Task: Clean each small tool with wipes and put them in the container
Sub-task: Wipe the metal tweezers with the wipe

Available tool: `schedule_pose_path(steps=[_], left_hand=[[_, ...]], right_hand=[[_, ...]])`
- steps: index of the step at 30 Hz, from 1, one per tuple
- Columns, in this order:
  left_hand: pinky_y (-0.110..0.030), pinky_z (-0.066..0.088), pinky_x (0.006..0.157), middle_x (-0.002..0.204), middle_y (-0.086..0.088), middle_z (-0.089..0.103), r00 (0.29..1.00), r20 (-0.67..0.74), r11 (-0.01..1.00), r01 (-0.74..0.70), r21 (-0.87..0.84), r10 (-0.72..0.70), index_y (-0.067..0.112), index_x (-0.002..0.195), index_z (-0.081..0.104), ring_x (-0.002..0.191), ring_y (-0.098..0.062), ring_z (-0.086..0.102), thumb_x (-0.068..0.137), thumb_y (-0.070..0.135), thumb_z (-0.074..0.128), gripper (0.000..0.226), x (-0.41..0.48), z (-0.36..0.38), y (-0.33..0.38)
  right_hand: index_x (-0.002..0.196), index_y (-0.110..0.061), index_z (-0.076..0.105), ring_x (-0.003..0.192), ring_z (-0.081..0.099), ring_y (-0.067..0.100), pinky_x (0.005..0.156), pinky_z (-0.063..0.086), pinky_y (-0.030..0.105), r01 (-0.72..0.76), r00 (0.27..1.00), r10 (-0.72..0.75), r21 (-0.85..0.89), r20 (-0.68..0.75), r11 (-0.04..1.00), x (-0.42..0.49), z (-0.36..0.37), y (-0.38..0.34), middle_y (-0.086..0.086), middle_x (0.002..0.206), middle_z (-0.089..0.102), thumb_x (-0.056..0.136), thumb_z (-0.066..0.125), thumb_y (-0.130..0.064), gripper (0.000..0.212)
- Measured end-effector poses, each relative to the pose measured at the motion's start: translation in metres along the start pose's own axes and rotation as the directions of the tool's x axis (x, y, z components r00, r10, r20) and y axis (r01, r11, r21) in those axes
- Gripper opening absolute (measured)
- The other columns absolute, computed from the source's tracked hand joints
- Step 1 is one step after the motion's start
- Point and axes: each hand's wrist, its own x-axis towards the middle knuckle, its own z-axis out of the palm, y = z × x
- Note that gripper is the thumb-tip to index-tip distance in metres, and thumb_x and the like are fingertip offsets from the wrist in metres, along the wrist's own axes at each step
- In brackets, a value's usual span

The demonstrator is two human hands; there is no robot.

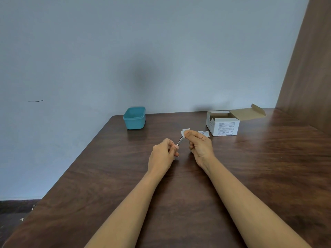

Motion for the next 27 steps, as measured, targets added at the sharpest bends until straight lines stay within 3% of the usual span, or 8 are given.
schedule_pose_path(steps=[7, 14, 20, 27], left_hand=[[-0.040, 0.057, 0.079, 0.073, 0.010, 0.069, 1.000, 0.021, 1.000, 0.010, 0.002, -0.010, 0.022, 0.093, 0.060, 0.072, -0.006, 0.066, 0.096, 0.030, 0.054, 0.011, 0.0003, 0.0003, 0.0012], [-0.040, 0.057, 0.078, 0.073, 0.010, 0.070, 1.000, 0.018, 1.000, 0.011, 0.019, -0.011, 0.022, 0.093, 0.060, 0.072, -0.006, 0.066, 0.096, 0.031, 0.054, 0.011, -0.0003, -0.0006, 0.0008], [-0.040, 0.057, 0.077, 0.072, 0.010, 0.069, 1.000, 0.026, 1.000, 0.010, 0.018, -0.010, 0.023, 0.091, 0.058, 0.070, -0.004, 0.066, 0.095, 0.031, 0.055, 0.010, -0.0009, -0.0008, 0.0007], [-0.037, 0.057, 0.076, 0.074, 0.010, 0.070, 1.000, 0.020, 1.000, -0.004, 0.023, 0.003, 0.023, 0.091, 0.058, 0.070, -0.004, 0.066, 0.096, 0.031, 0.055, 0.010, -0.0011, -0.0011, 0.0019]], right_hand=[[0.075, -0.013, 0.073, 0.052, 0.034, 0.007, 0.051, 0.028, 0.020, 0.014, 1.000, -0.013, 0.014, -0.023, 1.000, -0.0006, 0.0012, 0.0010, 0.005, 0.073, 0.052, 0.078, 0.076, -0.015, 0.005], [0.069, -0.013, 0.069, 0.051, 0.034, 0.008, 0.051, 0.026, 0.021, 0.001, 1.000, -0.001, -0.006, -0.015, 1.000, -0.0011, 0.0025, -0.0033, 0.005, 0.068, 0.049, 0.086, 0.065, -0.008, 0.018], [0.065, -0.013, 0.074, 0.050, 0.033, 0.006, 0.047, 0.028, 0.018, 0.007, 1.000, -0.007, 0.004, -0.027, 1.000, -0.0008, 0.0020, -0.0014, 0.000, 0.060, 0.048, 0.077, 0.074, -0.005, 0.014], [0.064, -0.014, 0.073, 0.052, 0.032, 0.007, 0.051, 0.026, 0.021, 0.021, 1.000, -0.022, -0.020, -0.018, 1.000, 0.0007, 0.0009, 0.0008, 0.005, 0.070, 0.047, 0.081, 0.073, -0.015, 0.018]])
